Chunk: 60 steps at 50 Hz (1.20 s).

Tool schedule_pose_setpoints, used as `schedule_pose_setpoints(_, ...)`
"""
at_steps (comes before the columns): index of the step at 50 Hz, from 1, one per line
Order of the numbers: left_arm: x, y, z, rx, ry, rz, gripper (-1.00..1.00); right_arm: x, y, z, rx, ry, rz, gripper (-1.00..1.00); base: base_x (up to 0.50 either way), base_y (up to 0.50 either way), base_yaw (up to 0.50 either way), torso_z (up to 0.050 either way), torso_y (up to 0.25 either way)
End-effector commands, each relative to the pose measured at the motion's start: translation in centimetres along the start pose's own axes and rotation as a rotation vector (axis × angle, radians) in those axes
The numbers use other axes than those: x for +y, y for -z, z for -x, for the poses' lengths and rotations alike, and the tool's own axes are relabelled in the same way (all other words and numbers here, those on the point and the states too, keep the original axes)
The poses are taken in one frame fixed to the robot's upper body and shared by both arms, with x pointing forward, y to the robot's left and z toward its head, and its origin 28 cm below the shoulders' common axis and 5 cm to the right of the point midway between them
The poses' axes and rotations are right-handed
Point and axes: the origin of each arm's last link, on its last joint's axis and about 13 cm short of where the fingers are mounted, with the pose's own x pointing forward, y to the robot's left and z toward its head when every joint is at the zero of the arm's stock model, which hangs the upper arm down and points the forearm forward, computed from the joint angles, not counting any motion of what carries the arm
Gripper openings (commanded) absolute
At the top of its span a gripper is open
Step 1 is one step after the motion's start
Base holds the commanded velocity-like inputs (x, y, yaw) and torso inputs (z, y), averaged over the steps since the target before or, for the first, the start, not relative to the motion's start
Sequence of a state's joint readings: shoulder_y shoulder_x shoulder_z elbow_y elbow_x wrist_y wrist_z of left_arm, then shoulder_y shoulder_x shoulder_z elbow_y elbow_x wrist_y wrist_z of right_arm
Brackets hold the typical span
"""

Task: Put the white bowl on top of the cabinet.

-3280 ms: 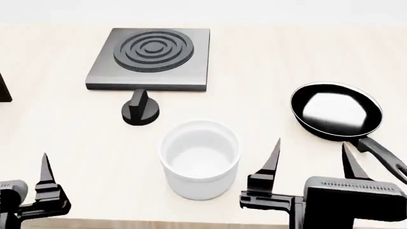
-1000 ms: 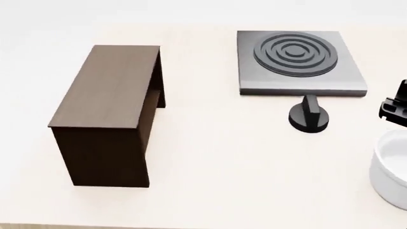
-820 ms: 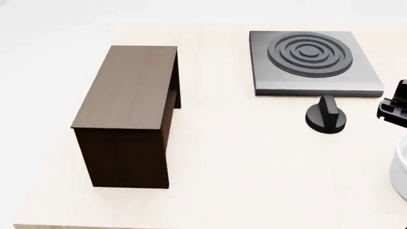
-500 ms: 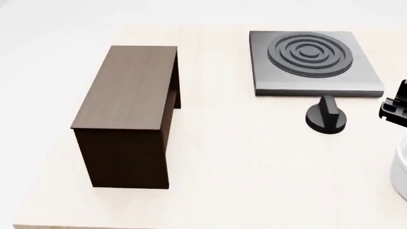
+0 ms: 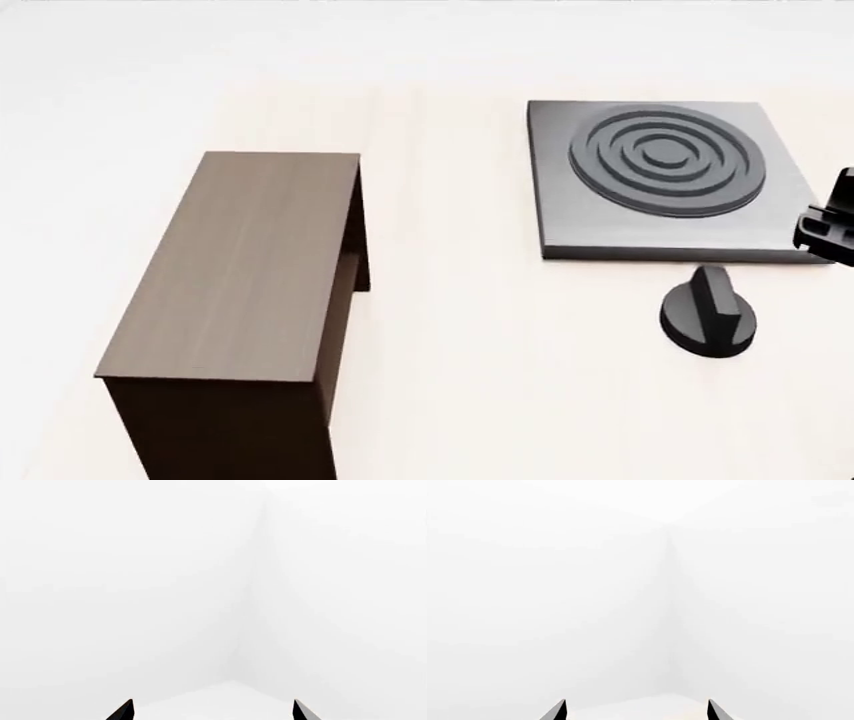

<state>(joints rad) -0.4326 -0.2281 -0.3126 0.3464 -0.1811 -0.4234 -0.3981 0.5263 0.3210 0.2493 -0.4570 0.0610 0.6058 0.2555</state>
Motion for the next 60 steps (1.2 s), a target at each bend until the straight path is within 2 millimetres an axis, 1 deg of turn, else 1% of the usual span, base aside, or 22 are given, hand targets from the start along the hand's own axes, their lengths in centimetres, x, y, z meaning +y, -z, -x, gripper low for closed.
schedule_pose_setpoints(1,0.0,-0.1,0.0,-0.001,0.0,0.0,1.0,0.0,0.0,0.0,-0.002,-0.001,0.001,1.0,0.34,0.0,0.0,0.0,0.0)
schedule_pose_setpoints(14,0.0,0.0,-0.1,-0.001,-0.001,0.0,1.0,0.0,0.1,0.0,0.009,0.004,0.01,1.0,0.33,0.0,0.0,0.0,0.0)
schedule_pose_setpoints(30,0.0,0.0,-0.1,-0.003,-0.002,-0.006,1.0,-0.1,0.5,-0.3,0.025,0.033,0.026,1.0,0.0,0.0,0.0,0.0,0.0)
schedule_pose_setpoints(33,0.0,0.1,-0.1,-0.003,-0.002,-0.007,1.0,-0.1,0.3,-0.2,-0.003,0.014,0.011,1.0,0.0,0.0,0.0,0.0,0.0)
schedule_pose_setpoints(38,0.0,0.1,-0.1,-0.002,-0.004,-0.005,1.0,-0.1,0.5,-0.3,0.025,0.032,0.024,1.0,0.35,0.0,0.0,0.0,0.0)
schedule_pose_setpoints(51,0.0,0.1,-0.1,0.0,-0.003,-0.002,1.0,0.0,0.6,-0.3,0.023,0.034,0.029,1.0,0.0,0.0,0.0,0.0,0.0)
schedule_pose_setpoints(53,0.0,0.0,-0.1,0.0,-0.003,-0.003,1.0,0.0,0.6,-0.4,0.026,0.048,0.031,1.0,0.0,0.0,0.0,0.0,0.0)
schedule_pose_setpoints(54,0.0,0.0,-0.1,-0.002,-0.004,-0.002,1.0,-0.1,0.9,-0.6,0.042,0.097,0.054,1.0,0.0,0.0,0.0,0.0,0.0)
schedule_pose_setpoints(60,0.0,0.1,0.0,0.0,-0.004,-0.004,1.0,-0.4,1.6,-1.1,0.108,0.194,0.082,1.0,0.0,0.0,0.0,0.0,0.0)
